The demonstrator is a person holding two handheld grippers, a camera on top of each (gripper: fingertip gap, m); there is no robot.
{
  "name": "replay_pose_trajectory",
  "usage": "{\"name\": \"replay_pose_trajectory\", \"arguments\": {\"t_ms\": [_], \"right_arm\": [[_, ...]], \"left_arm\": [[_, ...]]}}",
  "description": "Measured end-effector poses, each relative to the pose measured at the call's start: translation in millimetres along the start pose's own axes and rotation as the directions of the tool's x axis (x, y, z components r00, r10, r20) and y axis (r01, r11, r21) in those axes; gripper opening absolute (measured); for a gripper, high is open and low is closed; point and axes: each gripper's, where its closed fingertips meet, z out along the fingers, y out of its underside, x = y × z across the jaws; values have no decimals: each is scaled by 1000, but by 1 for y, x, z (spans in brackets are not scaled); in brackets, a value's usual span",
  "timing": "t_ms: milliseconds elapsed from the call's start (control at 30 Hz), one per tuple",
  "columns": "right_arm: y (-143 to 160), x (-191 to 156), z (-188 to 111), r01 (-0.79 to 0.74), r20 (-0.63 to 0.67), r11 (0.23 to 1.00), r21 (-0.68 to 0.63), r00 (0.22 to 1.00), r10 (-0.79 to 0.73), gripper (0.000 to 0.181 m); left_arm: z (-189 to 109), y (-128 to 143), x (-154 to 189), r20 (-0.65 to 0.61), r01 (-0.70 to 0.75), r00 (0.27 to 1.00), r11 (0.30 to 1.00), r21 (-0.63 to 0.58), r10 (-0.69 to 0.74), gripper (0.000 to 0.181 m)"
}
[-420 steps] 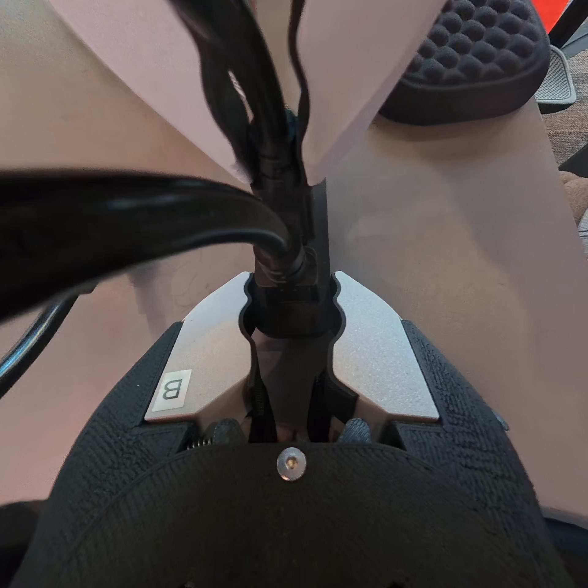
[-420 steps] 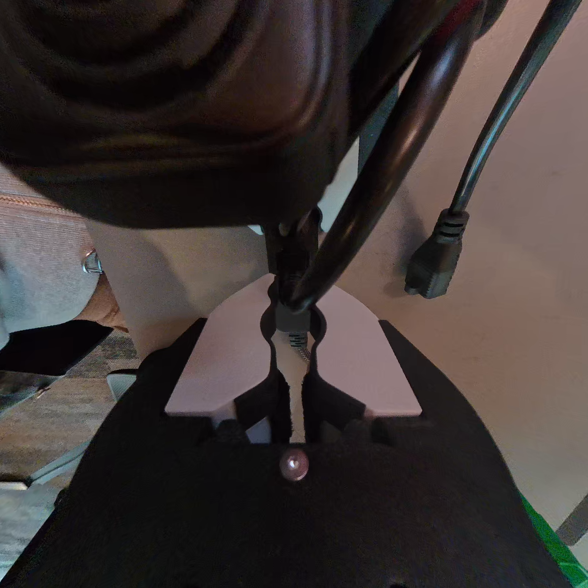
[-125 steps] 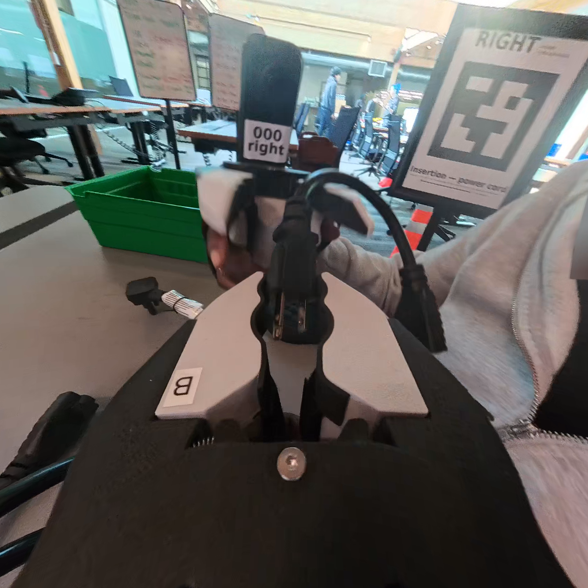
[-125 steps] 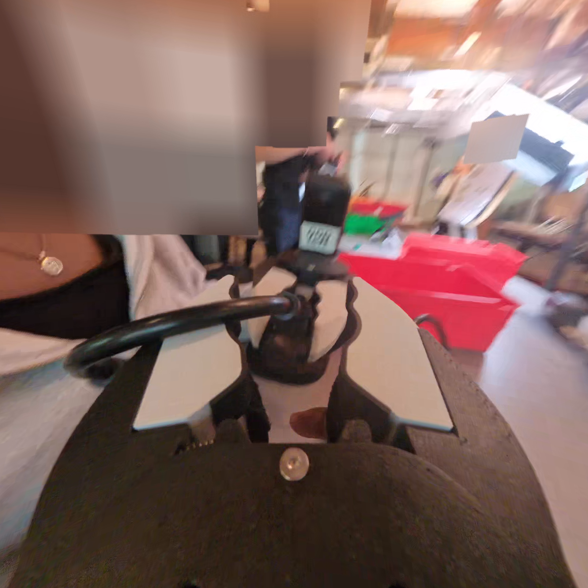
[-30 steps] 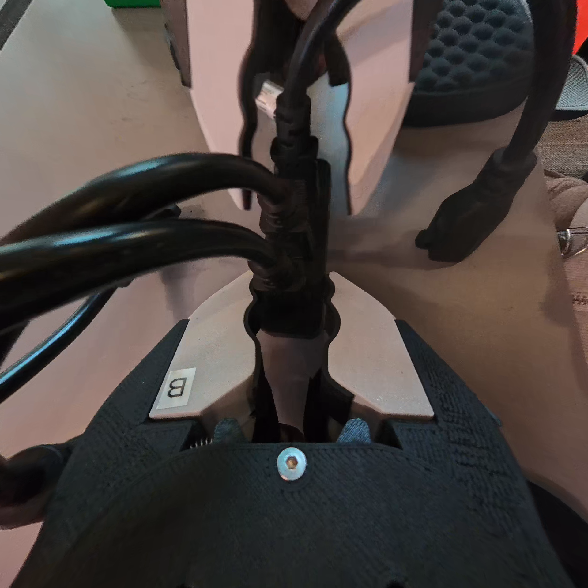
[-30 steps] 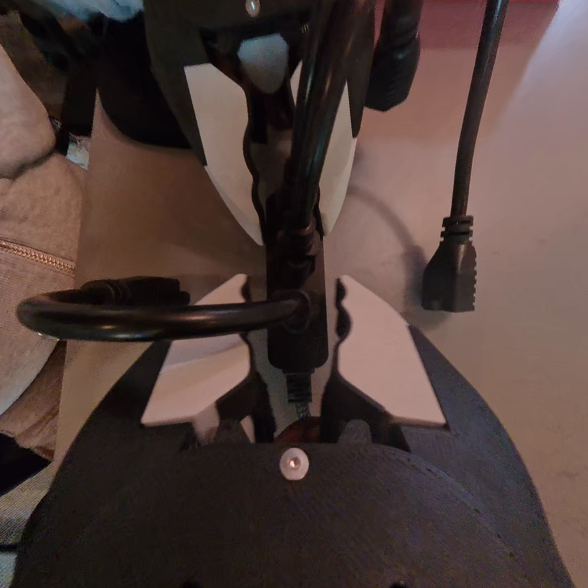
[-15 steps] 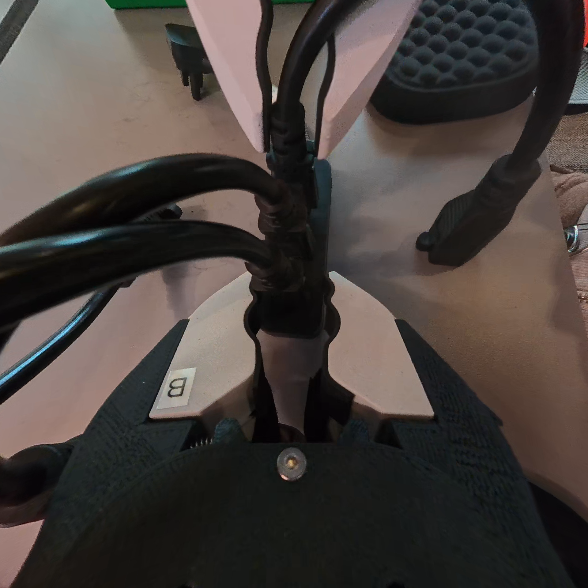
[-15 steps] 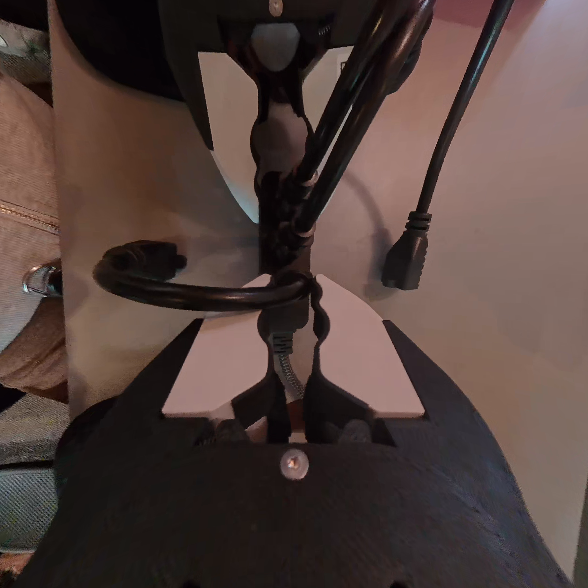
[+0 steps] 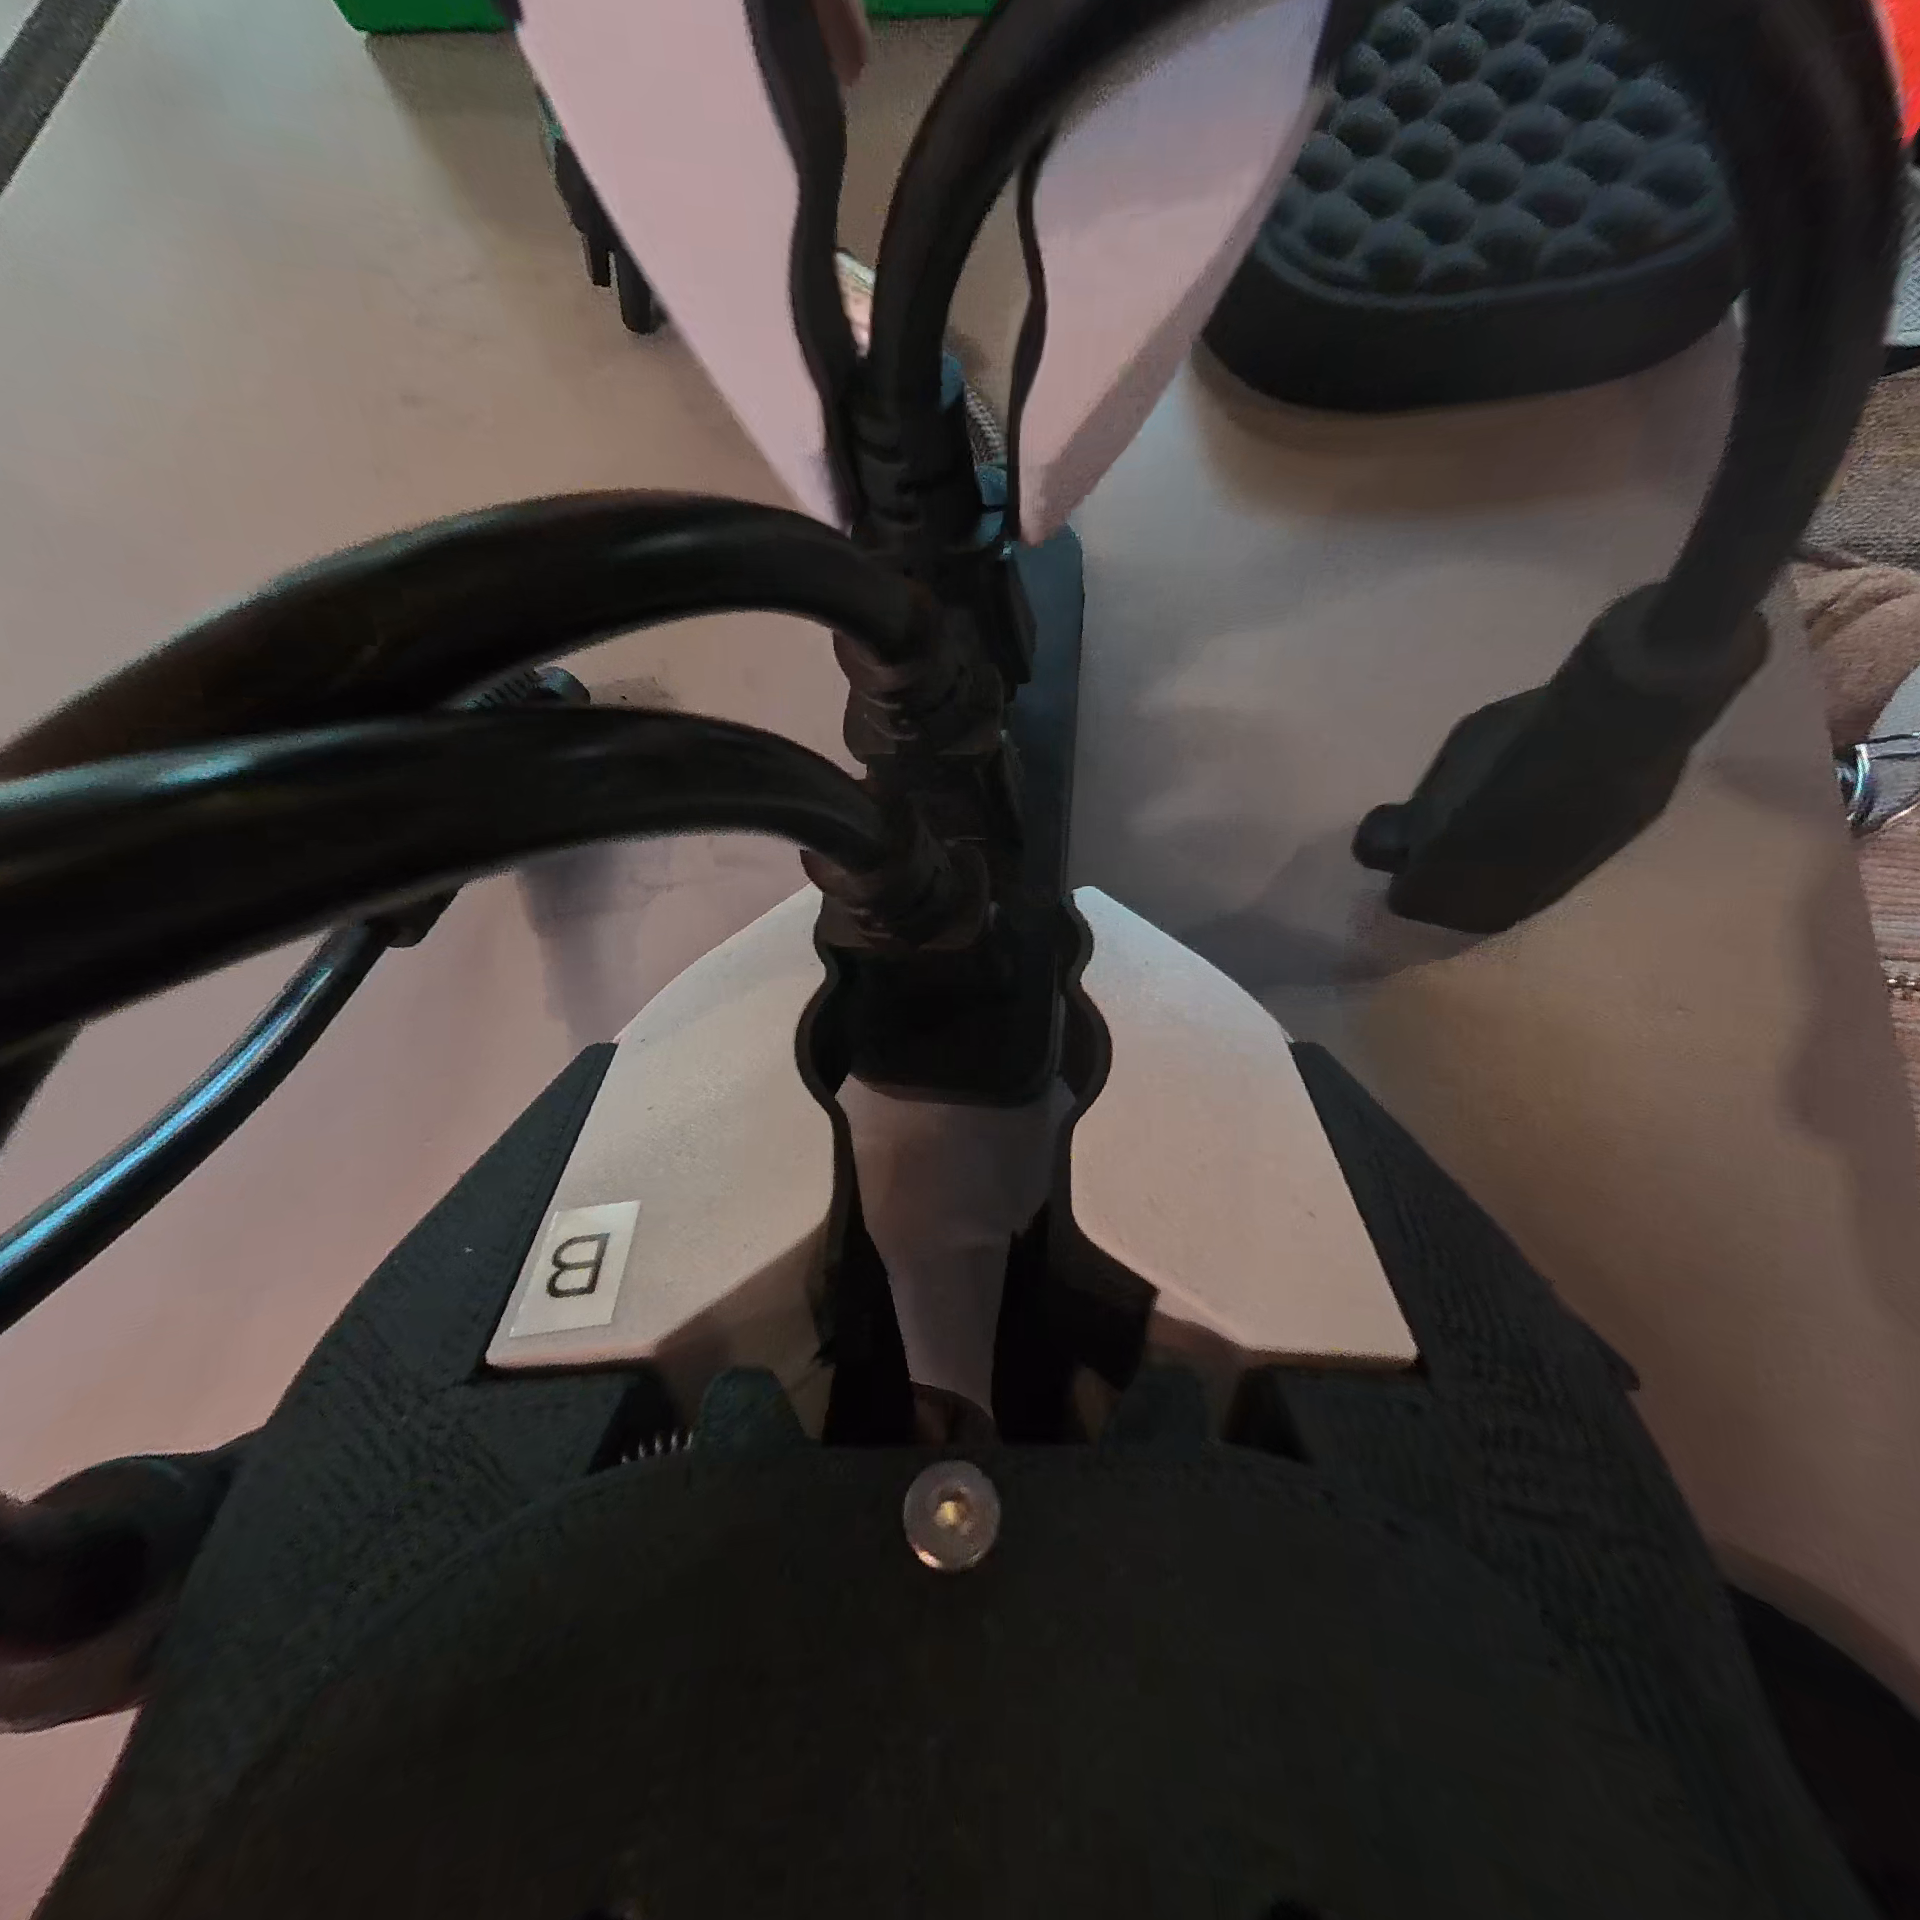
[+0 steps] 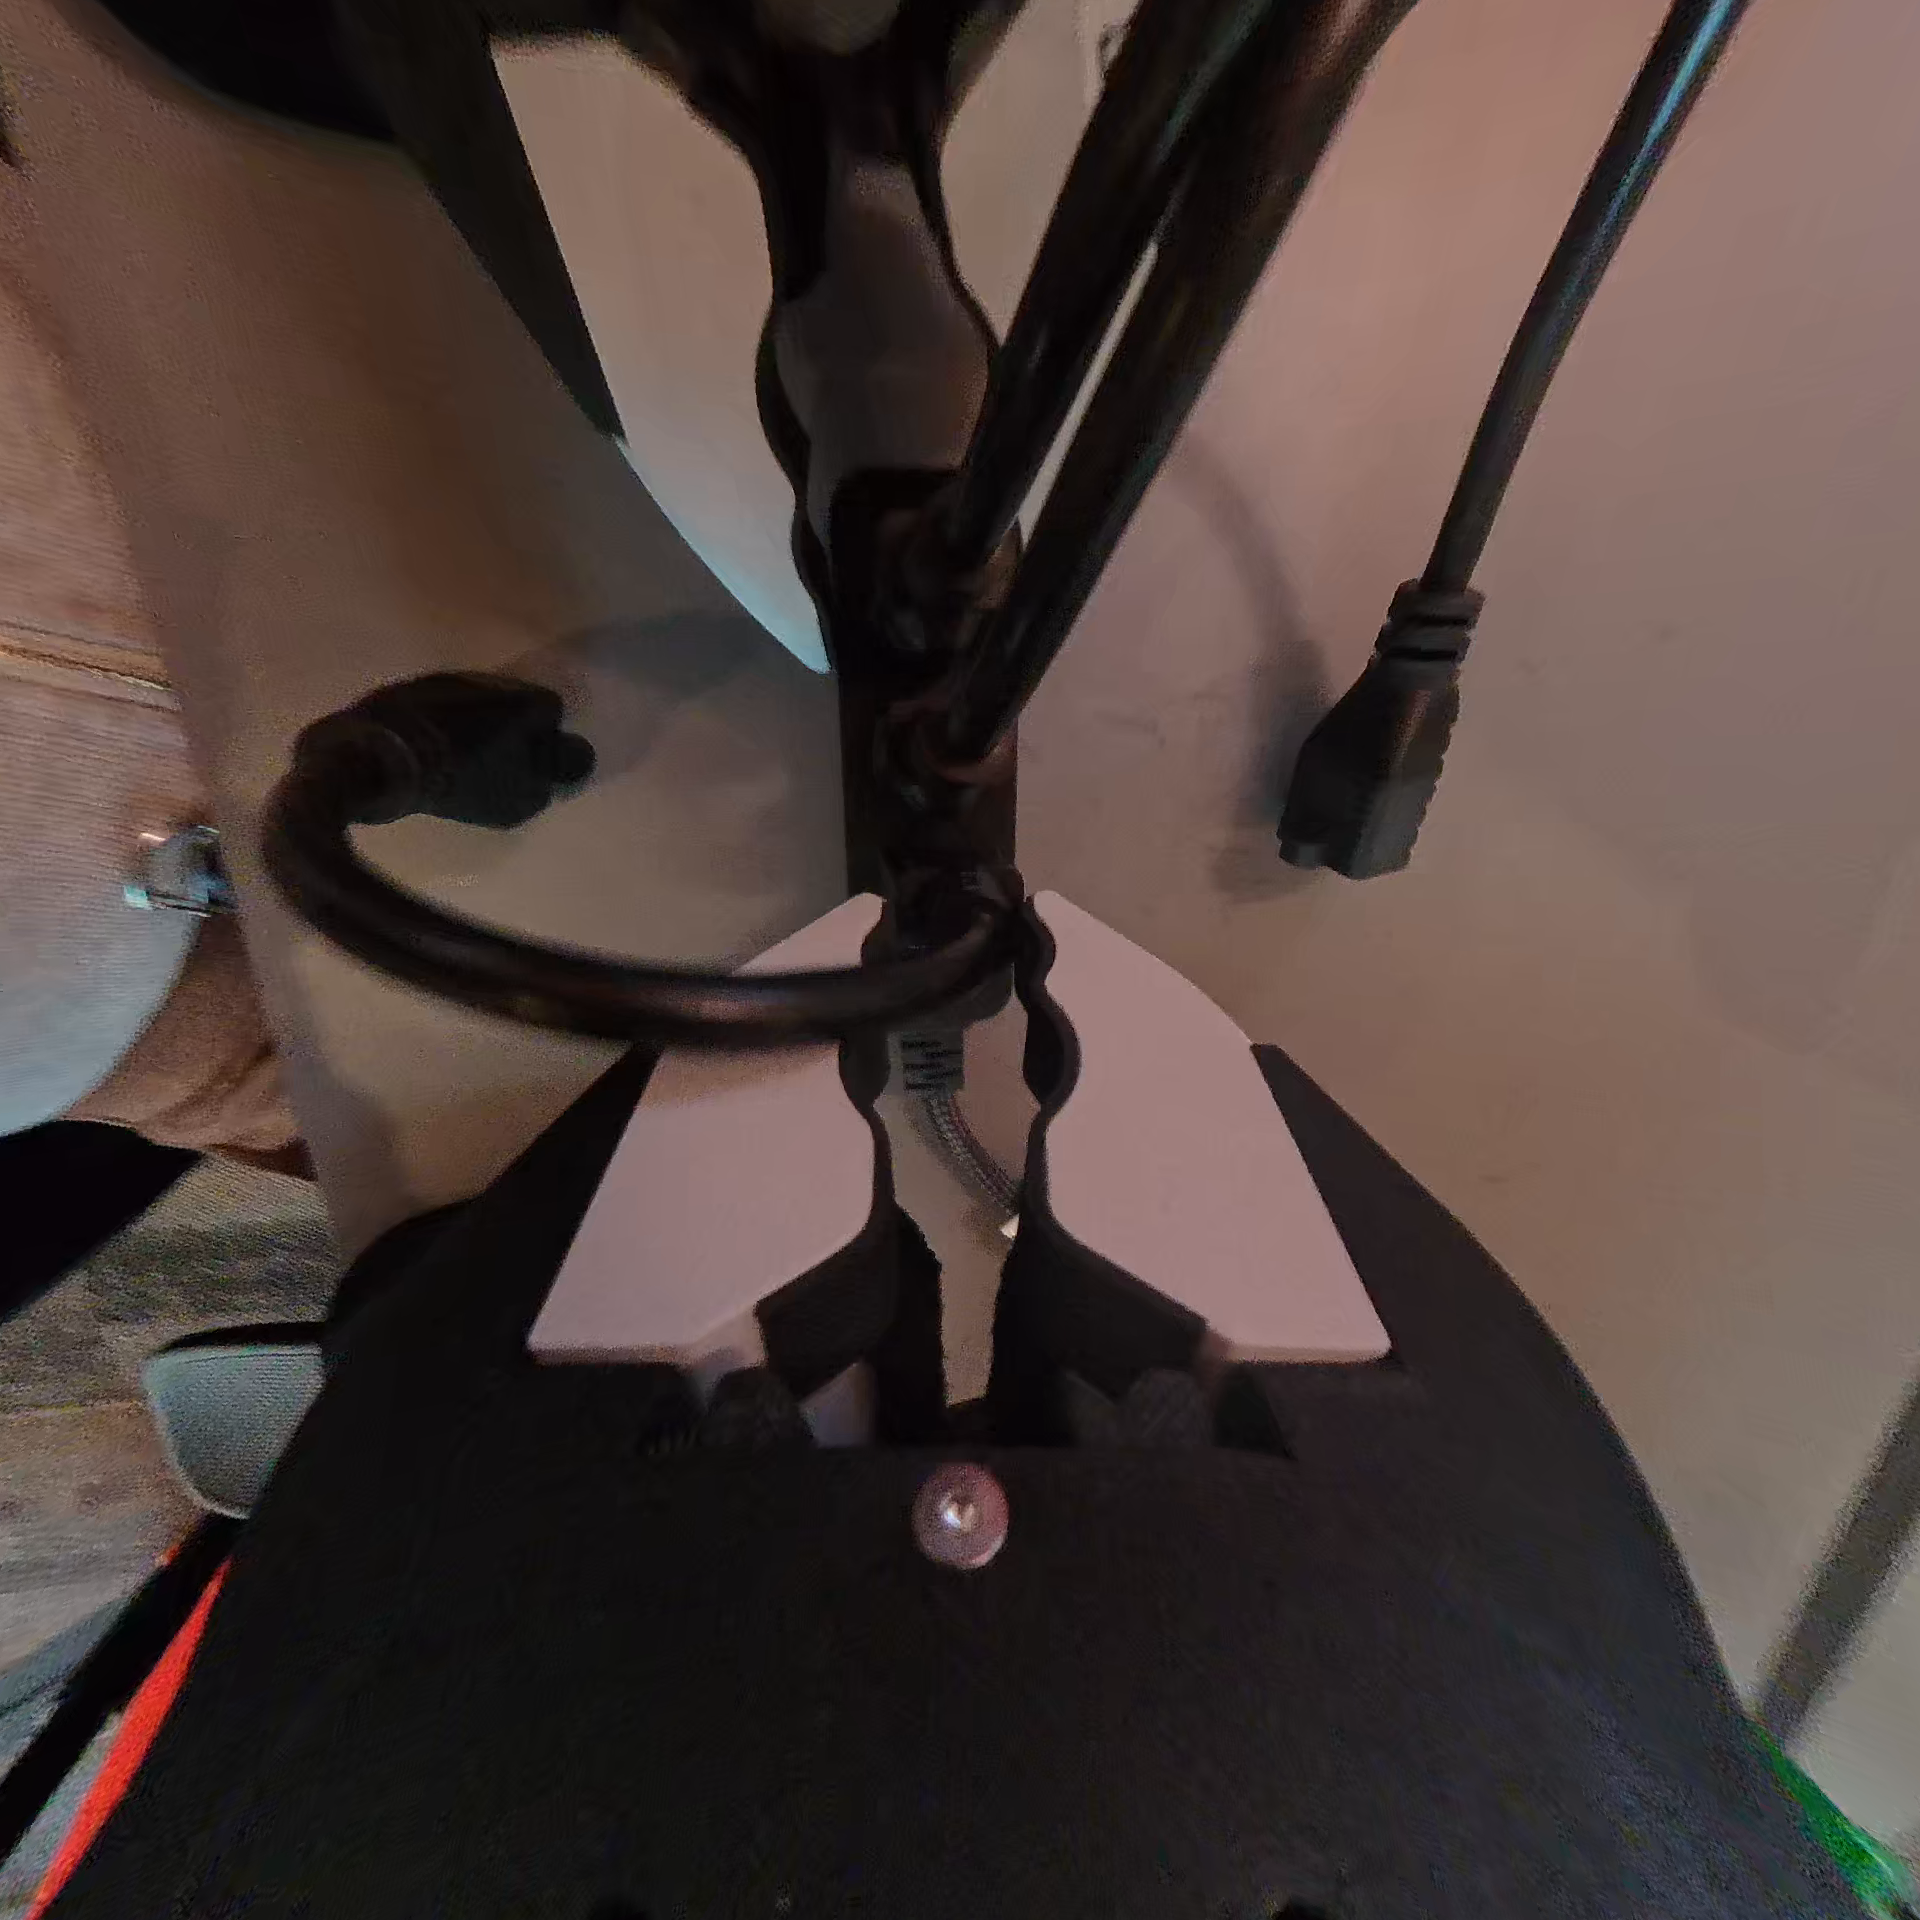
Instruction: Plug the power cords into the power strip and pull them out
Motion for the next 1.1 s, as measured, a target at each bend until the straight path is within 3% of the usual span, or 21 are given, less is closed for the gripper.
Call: {"name": "replay_pose_trajectory", "arguments": {"t_ms": [33,67,133,200,233,267,300,367,433,533,600,667,733,900,967,1100], "right_arm": [[19,-4,15,26,-6,991,-132,1000,-27,25],[42,2,27,67,-48,953,-296,995,-85,11],[58,9,36,218,-76,900,-378,961,-265,0],[47,1,28,125,-40,968,-219,990,-137,2],[34,-2,14,43,-9,994,-98,999,-45,14],[19,-1,-5,-11,8,999,31,1000,10,39],[7,3,-24,-27,-10,988,154,1000,29,48],[-8,9,-60,-9,-54,941,338,998,28,50],[-22,11,-88,17,-88,857,514,996,33,57],[-42,1,-116,54,-90,651,757,996,22,64],[-48,-7,-122,-1,-10,511,860,1000,19,90],[-50,-8,-127,-83,78,370,925,997,27,124],[-46,-3,-126,-158,153,266,951,987,39,146],[-30,19,-146,-67,76,-73,995,990,119,146],[-25,23,-152,-47,61,-101,994,988,143,146],[-23,27,-151,0,15,-85,996,984,177,146]], "left_arm": [[0,0,0,0,-2,1000,1000,1,2,37],[0,-1,1,-3,0,1000,1000,9,0,37],[-2,2,2,-13,-2,1000,1000,2,2,37],[-4,2,4,-8,-14,1000,1000,4,14,37],[-4,2,4,-7,-15,1000,1000,2,15,37],[-4,2,4,-14,-11,1000,1000,-4,11,37],[-4,3,4,-20,-9,1000,1000,-9,9,37],[-4,2,4,-19,-13,1000,1000,-10,13,37],[-4,2,4,-15,-11,1000,1000,-2,11,37],[-4,2,4,-18,-11,1000,1000,-1,11,37],[-5,2,4,-21,-10,1000,1000,3,10,37],[-5,2,4,-23,-10,1000,1000,-1,10,37],[-5,2,4,-21,-13,1000,1000,2,13,37],[-4,2,4,-29,-8,1000,1000,17,9,37],[-4,1,4,-30,-9,999,1000,18,10,37],[-4,1,4,-32,-7,999,1000,20,8,37]]}}
